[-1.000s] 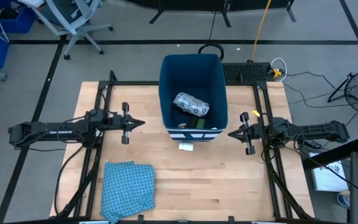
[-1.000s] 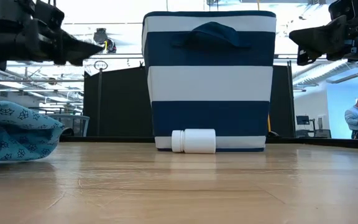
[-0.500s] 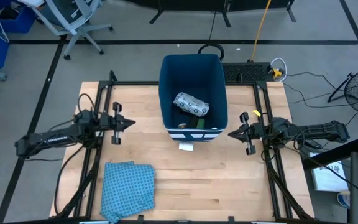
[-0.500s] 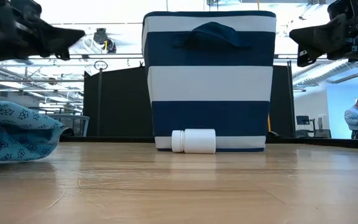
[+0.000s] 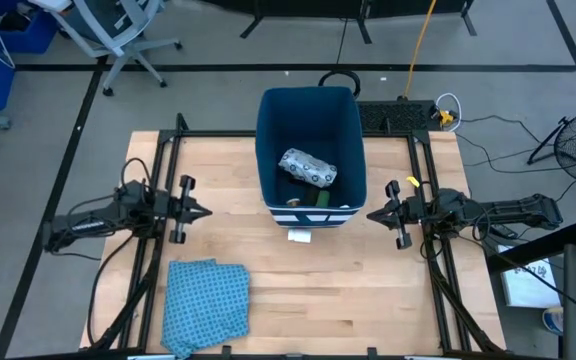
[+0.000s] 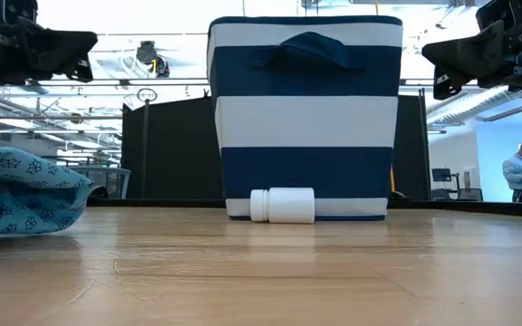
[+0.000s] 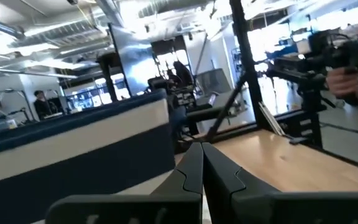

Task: Pick & place medical supplies in basket/bin
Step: Put the white medicine bottle into the basket

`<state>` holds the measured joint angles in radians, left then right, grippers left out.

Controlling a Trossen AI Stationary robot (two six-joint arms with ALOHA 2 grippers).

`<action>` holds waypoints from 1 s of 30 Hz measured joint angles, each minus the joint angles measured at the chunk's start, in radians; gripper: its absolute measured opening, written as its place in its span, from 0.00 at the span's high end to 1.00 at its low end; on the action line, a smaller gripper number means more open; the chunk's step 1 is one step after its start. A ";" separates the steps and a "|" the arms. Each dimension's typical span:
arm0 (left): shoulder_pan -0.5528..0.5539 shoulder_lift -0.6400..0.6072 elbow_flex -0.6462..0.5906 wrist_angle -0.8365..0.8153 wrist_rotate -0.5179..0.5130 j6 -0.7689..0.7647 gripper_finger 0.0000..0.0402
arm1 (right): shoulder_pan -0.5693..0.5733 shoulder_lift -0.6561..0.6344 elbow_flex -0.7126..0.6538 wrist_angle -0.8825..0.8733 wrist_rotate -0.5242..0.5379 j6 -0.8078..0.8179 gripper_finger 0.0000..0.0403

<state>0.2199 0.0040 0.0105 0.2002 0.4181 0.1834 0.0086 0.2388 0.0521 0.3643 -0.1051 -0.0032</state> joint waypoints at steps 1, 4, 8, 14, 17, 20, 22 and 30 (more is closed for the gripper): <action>-0.005 0.000 0.000 -0.014 0.000 0.006 1.00 | 0.000 0.000 0.000 0.000 0.000 0.000 0.99; -0.007 0.000 0.000 -0.046 -0.011 0.006 1.00 | 0.000 0.000 0.000 0.001 0.000 0.000 0.99; -0.007 0.000 0.000 -0.045 -0.030 -0.024 1.00 | 0.000 0.000 0.000 0.005 0.001 -0.006 0.99; -0.007 0.002 0.000 -0.050 -0.035 -0.099 0.96 | 0.000 0.001 0.000 0.083 -0.002 -0.025 1.00; -0.007 0.002 0.000 -0.050 -0.035 -0.092 0.93 | 0.010 0.010 0.009 0.120 -0.003 -0.055 1.00; -0.007 0.002 0.000 -0.054 -0.035 -0.093 0.92 | 0.061 0.047 0.035 0.109 0.002 -0.110 1.00; -0.007 0.002 0.000 -0.060 -0.035 -0.104 0.91 | 0.110 0.088 0.071 0.139 0.025 -0.153 1.00; -0.007 0.002 0.000 -0.125 -0.037 -0.167 0.91 | 0.376 0.420 0.277 0.164 0.279 -0.333 1.00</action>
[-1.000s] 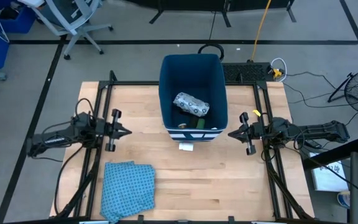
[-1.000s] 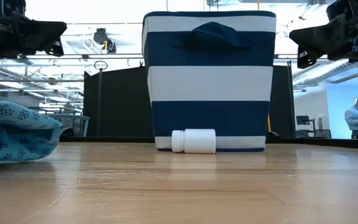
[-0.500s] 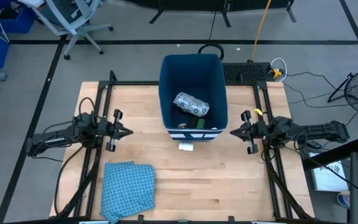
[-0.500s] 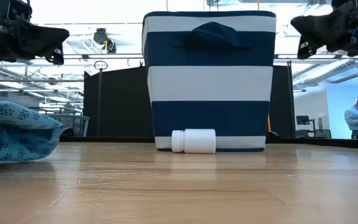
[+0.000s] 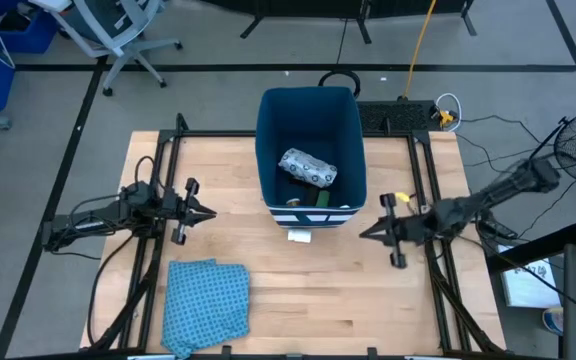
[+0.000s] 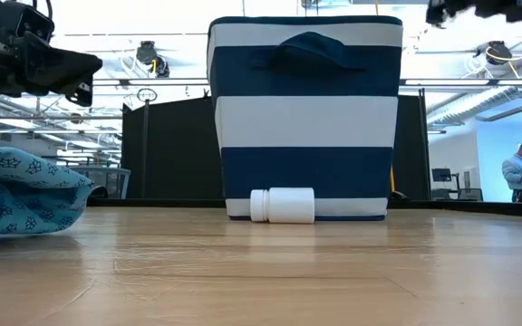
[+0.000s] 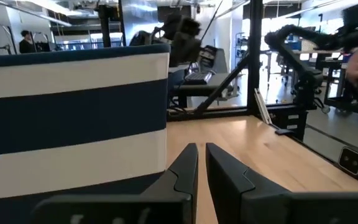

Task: Pick & place medical supplies in basket/bin
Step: Put the white medicine bottle into the basket

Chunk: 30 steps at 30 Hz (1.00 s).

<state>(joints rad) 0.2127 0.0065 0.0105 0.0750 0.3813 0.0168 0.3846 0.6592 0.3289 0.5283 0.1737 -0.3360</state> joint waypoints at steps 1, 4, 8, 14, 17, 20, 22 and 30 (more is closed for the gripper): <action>0.000 0.000 0.000 -0.004 0.000 -0.001 0.91 | 0.029 0.063 0.035 0.002 0.045 -0.016 1.00; 0.000 0.000 0.000 -0.007 0.000 -0.032 0.91 | 0.092 0.257 0.142 -0.001 0.149 -0.065 1.00; 0.000 0.000 0.000 -0.009 0.000 -0.088 0.91 | 0.147 0.521 0.287 -0.001 0.296 -0.080 1.00; 0.000 0.000 0.001 -0.011 0.000 -0.130 0.91 | 0.191 0.842 0.486 -0.120 0.606 -0.040 1.00; 0.000 0.000 0.001 -0.011 0.000 -0.132 0.91 | 0.185 0.939 0.562 -0.224 0.641 0.047 0.96; 0.000 0.000 0.001 -0.011 0.000 -0.130 0.91 | 0.166 0.993 0.623 -0.313 0.579 0.163 0.87; 0.000 0.000 0.001 -0.012 0.000 -0.126 0.91 | 0.158 1.015 0.638 -0.344 0.528 0.207 0.79; 0.000 0.000 0.001 -0.013 0.000 -0.096 0.91 | 0.131 1.074 0.626 -0.367 0.479 0.320 0.46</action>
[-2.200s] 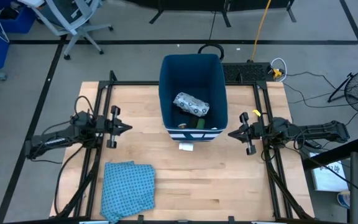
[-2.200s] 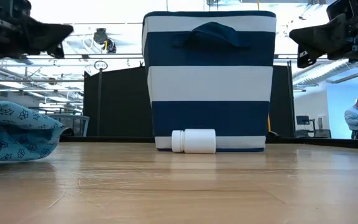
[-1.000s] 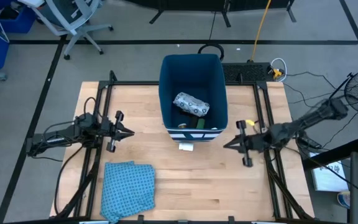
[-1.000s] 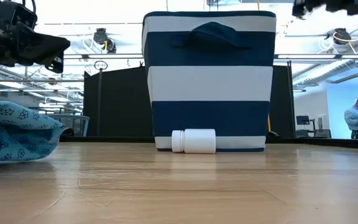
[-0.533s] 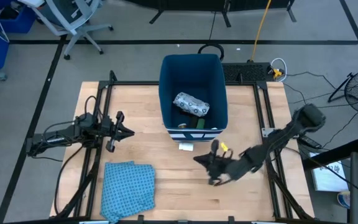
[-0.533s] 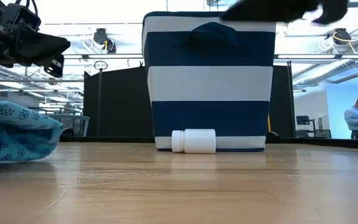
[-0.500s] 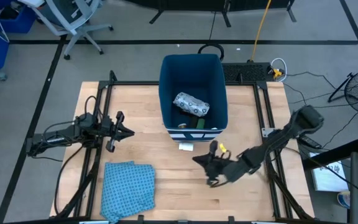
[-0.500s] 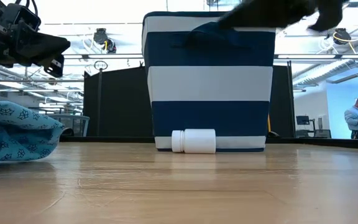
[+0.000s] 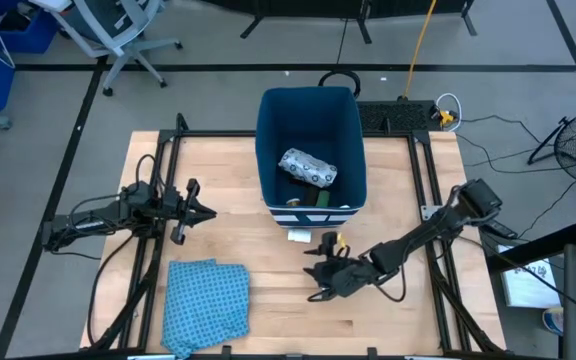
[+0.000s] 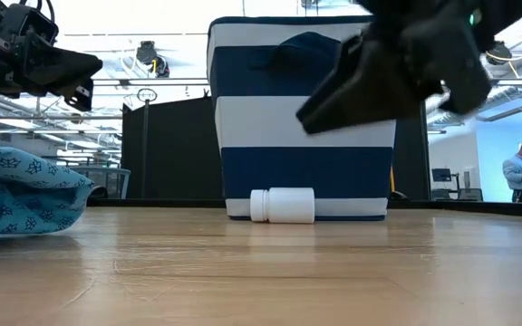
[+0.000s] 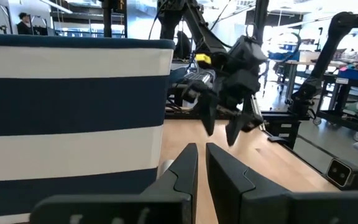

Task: Pick & place medical supplies in basket/bin
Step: Put the white medicine bottle into the basket

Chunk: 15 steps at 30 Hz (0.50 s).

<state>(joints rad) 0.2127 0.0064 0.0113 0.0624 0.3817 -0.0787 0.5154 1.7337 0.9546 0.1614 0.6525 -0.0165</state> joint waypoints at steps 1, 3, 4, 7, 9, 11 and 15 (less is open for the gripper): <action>0.000 0.000 0.000 0.000 0.000 0.003 0.91 | -0.005 0.016 0.000 -0.001 0.000 0.007 0.42; 0.000 0.000 0.000 0.000 0.000 0.005 0.91 | -0.013 0.056 0.000 0.003 0.005 0.019 0.37; 0.000 0.000 0.000 0.000 0.000 0.005 0.91 | -0.020 0.081 -0.001 0.014 0.026 0.026 0.35; 0.000 0.000 0.000 0.000 0.001 -0.002 0.91 | -0.042 0.139 -0.002 0.062 0.086 0.039 0.30; 0.000 0.000 0.000 0.000 0.002 -0.002 0.91 | -0.059 0.161 -0.002 0.094 0.114 0.052 0.29; 0.000 0.000 0.000 0.000 0.002 -0.003 0.91 | -0.075 0.170 -0.002 0.097 0.118 0.058 0.29; 0.000 0.000 0.000 0.000 0.002 0.002 0.91 | -0.113 0.173 -0.002 0.092 0.060 0.091 0.29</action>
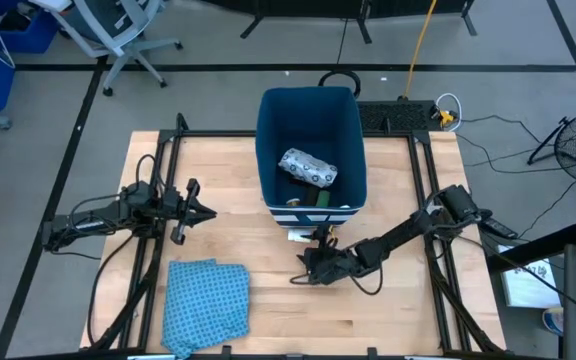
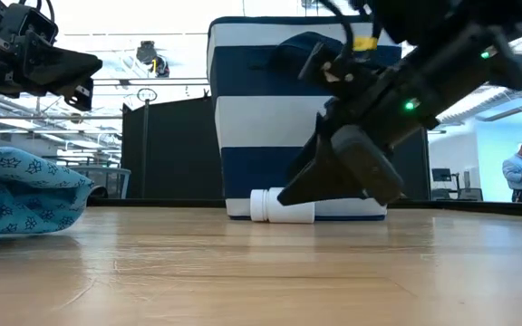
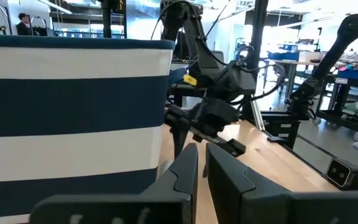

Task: Pick & place medical supplies in basket/bin
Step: Put the white medicine bottle into the basket

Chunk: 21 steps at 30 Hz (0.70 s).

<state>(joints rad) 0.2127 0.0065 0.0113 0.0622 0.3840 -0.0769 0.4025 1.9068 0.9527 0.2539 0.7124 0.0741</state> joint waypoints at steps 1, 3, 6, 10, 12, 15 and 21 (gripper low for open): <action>0.000 0.000 0.000 0.000 0.000 0.001 0.91 | -0.008 0.000 0.000 -0.002 -0.010 0.013 0.29; 0.000 0.000 0.000 0.000 0.000 0.001 0.91 | -0.022 0.000 0.000 -0.014 -0.008 0.033 0.29; 0.000 0.000 0.000 0.000 0.000 0.003 0.91 | -0.036 0.000 0.000 -0.024 -0.011 0.042 0.29; 0.000 0.000 0.000 0.000 0.000 0.003 0.91 | -0.054 0.005 0.002 -0.039 -0.050 0.086 0.29; 0.000 0.000 0.000 0.000 0.000 0.003 0.91 | -0.062 0.005 0.002 -0.064 -0.056 0.096 0.29; 0.000 0.000 0.000 0.000 0.000 0.003 0.91 | -0.073 0.010 -0.001 -0.086 -0.101 0.102 0.29; 0.000 0.000 0.000 0.000 0.000 0.003 0.91 | -0.105 0.006 0.001 -0.080 -0.195 0.152 0.29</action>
<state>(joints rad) 0.2127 0.0066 0.0113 0.0620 0.3840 -0.0742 0.2974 1.9131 0.9539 0.1743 0.5175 0.2260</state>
